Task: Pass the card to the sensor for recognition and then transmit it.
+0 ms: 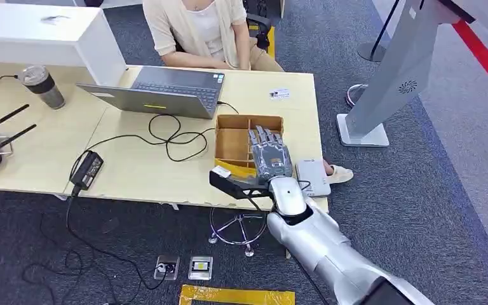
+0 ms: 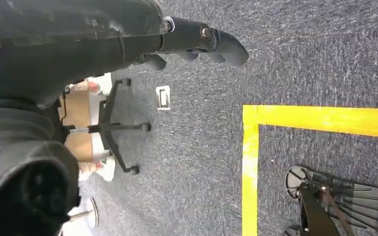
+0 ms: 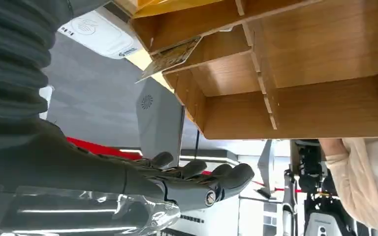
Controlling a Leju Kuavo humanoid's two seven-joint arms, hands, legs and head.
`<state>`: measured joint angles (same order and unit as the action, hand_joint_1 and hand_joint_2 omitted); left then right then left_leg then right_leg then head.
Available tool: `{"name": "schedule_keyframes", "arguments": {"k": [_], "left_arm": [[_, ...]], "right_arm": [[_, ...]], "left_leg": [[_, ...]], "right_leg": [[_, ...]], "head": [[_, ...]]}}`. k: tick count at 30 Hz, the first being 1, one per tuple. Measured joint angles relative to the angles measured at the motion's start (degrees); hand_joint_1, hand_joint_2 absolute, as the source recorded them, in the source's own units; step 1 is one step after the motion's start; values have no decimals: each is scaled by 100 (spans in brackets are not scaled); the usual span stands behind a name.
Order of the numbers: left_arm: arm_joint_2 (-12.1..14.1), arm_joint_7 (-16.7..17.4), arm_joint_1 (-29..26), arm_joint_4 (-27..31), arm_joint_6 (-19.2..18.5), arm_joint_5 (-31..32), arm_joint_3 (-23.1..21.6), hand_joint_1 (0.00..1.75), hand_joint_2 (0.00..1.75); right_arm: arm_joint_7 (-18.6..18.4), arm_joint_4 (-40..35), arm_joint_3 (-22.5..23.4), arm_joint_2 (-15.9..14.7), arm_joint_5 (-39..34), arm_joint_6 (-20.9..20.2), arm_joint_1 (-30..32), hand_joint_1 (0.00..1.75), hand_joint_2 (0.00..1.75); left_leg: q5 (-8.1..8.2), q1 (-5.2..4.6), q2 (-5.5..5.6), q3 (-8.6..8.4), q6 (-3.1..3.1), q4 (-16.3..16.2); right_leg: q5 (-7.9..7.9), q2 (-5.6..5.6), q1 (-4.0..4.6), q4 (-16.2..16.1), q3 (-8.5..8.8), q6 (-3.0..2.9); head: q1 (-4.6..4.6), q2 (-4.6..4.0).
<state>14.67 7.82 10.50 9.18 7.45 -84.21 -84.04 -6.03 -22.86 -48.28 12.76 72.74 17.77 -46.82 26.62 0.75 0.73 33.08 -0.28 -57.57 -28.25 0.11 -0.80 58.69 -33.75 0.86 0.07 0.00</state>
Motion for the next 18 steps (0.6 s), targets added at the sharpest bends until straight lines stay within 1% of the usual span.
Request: {"name": "schedule_keyframes", "arguments": {"k": [11,18], "left_arm": [[-11,7,-1,0,-6,-35,0,0,0],[-42,129,-2,0,142,-122,2,0,0]], "right_arm": [[-74,177,9,70,101,-101,-61,0,175],[-114,279,9,120,234,-205,-59,0,175]], "left_leg": [[0,0,-1,0,0,0],[0,0,0,0,0,0]], "right_leg": [[0,0,0,0,0,0],[0,1,0,0,0,0]], "head": [[-2,0],[-2,0]]}}
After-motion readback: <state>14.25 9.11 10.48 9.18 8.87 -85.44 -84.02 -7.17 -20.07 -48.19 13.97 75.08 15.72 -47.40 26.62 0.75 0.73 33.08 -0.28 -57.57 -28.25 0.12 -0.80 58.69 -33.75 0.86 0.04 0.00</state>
